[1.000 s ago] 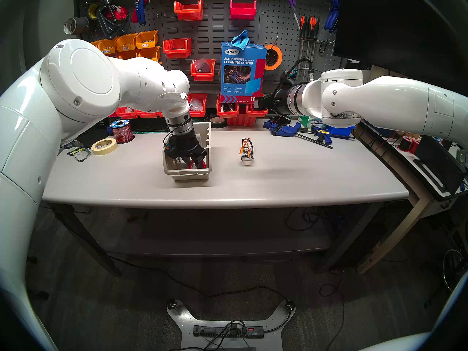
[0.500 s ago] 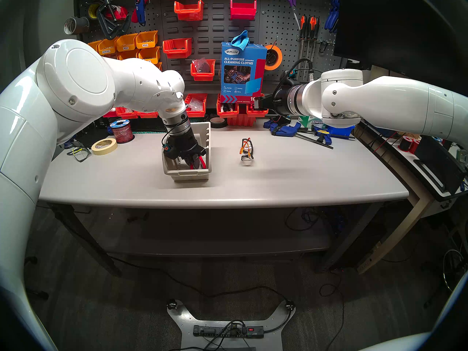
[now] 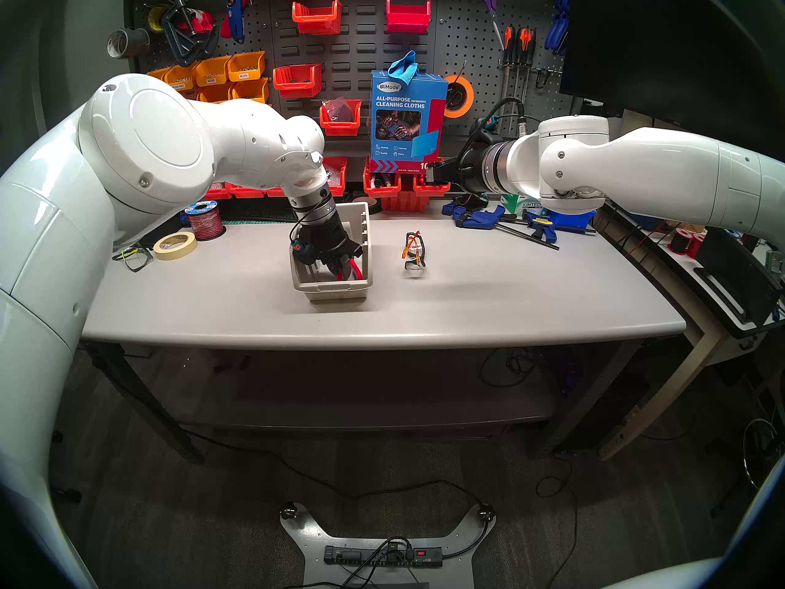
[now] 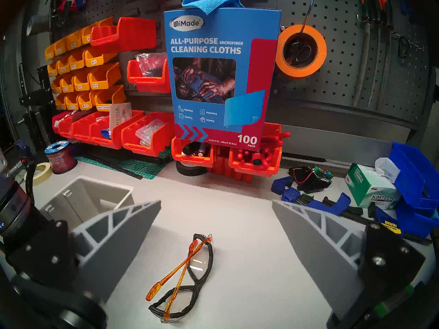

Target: Take out tools from the storage box

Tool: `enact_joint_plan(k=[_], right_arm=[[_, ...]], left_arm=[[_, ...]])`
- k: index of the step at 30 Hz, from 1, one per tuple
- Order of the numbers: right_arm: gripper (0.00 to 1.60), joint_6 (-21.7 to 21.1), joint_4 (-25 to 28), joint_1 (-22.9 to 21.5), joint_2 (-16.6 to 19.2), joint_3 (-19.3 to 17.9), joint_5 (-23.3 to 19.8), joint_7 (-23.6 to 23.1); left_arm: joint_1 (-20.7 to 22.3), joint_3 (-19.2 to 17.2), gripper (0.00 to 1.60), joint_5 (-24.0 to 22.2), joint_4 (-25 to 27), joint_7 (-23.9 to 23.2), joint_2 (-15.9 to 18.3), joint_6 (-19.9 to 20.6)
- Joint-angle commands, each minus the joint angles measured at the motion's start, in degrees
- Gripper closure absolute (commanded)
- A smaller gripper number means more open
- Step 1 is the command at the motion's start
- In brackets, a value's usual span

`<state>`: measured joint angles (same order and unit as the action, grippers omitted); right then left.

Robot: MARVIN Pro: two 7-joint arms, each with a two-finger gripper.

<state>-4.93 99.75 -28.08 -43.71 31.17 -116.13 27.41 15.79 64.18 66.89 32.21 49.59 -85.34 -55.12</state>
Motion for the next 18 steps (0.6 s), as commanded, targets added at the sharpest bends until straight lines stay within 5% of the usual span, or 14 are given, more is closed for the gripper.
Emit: enact_joint_plan(k=[1,18], right_arm=[[0.0,0.1,-0.1,-1.1,-0.1,-0.8,0.1,0.1],[0.0,0.1,-0.1,-1.1,-0.1,-0.8,0.1,0.1]], left_arm=[[0.9,-3.0,1.6,-2.4,-2.7,4.0,-1.7,0.1],[1.5,-6.7,1.6,-4.7,-6.8,3.7,-1.5,0.1]])
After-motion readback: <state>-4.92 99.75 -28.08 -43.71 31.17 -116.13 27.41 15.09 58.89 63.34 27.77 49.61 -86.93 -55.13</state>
